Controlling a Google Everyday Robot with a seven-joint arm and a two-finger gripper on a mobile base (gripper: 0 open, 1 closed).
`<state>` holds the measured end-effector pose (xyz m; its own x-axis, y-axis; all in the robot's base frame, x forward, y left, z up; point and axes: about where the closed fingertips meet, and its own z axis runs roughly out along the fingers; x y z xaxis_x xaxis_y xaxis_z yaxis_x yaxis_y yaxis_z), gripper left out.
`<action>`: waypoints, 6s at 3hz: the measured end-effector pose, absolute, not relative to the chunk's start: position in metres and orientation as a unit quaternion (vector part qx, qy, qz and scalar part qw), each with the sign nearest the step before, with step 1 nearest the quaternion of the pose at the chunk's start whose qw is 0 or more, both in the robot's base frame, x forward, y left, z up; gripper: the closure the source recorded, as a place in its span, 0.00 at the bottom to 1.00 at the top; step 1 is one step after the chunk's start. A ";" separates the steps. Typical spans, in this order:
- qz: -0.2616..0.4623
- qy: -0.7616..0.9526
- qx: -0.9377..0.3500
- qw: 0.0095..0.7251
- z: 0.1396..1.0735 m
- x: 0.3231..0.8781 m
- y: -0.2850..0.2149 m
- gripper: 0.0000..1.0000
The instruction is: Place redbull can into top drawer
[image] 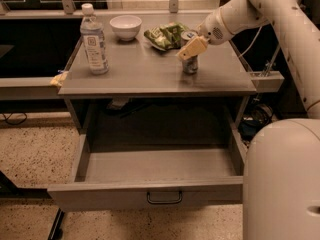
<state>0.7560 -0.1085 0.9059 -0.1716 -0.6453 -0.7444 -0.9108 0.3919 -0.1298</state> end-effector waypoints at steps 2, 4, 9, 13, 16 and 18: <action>0.184 0.734 -0.534 0.378 0.920 0.731 -0.109 0.89; 0.234 0.688 -0.585 0.360 0.963 0.614 -0.114 1.00; 0.302 0.672 -0.605 0.303 0.774 0.564 -0.125 1.00; 0.255 0.653 -0.653 0.287 0.705 0.552 -0.146 1.00; 0.254 0.641 -0.659 0.301 0.665 0.551 -0.162 0.81; 0.254 0.641 -0.659 0.301 0.665 0.551 -0.162 0.34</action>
Offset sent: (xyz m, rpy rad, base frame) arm -0.0795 -0.0080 0.0418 0.0183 -0.0337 0.0747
